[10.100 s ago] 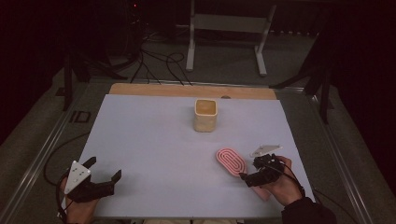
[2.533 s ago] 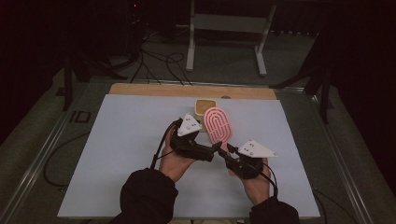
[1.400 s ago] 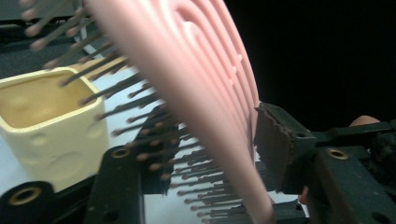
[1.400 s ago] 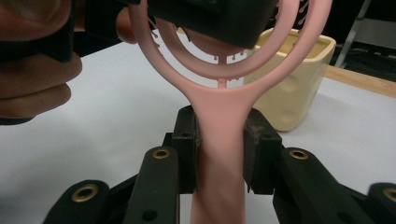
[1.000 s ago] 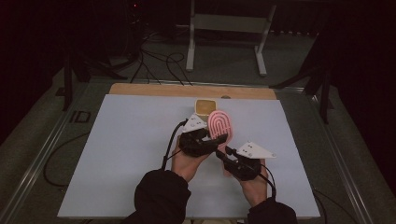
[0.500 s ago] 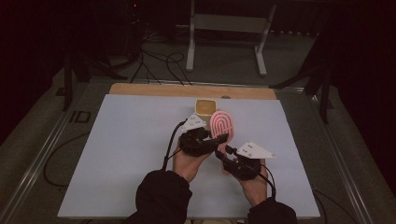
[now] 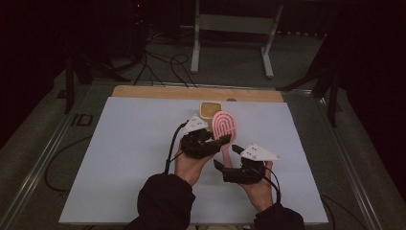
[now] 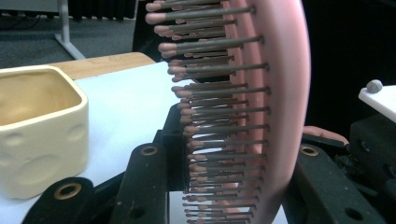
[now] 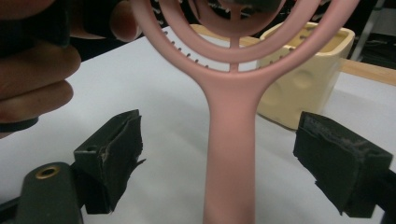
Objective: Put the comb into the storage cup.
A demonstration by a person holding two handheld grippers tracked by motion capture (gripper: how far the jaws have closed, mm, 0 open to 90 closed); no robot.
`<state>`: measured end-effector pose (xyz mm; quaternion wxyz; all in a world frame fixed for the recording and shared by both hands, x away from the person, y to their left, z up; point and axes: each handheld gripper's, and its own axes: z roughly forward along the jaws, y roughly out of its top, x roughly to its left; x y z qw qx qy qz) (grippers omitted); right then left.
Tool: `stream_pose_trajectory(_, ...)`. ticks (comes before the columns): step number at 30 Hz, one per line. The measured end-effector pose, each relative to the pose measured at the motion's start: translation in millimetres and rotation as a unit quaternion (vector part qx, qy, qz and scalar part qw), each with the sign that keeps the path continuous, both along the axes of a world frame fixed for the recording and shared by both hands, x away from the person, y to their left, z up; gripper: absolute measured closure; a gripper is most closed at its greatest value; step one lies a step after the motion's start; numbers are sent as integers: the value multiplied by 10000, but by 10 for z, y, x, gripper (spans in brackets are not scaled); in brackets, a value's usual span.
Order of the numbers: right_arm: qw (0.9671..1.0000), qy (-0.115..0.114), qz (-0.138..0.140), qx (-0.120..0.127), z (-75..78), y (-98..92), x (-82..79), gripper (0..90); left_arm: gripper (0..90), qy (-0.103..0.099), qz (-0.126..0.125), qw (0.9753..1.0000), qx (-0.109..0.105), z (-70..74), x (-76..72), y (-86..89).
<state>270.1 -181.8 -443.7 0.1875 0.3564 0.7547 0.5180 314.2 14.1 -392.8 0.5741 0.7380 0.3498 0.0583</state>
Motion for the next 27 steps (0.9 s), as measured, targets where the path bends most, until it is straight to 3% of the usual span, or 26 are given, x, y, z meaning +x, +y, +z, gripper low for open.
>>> stream_pose_trajectory(5,10000,4,-45,-60,8,-8,-2,91,644,-6,18,10000,-18,13,9,30)
stream_pose_trajectory(15,9996,-71,-171,-223,36,-61,-42,88,644,-29,126,9999,-37,71,46,145)
stream_pose_trajectory(27,9988,-83,-427,-228,-4,-356,-108,89,644,-140,202,9997,-8,205,110,180)
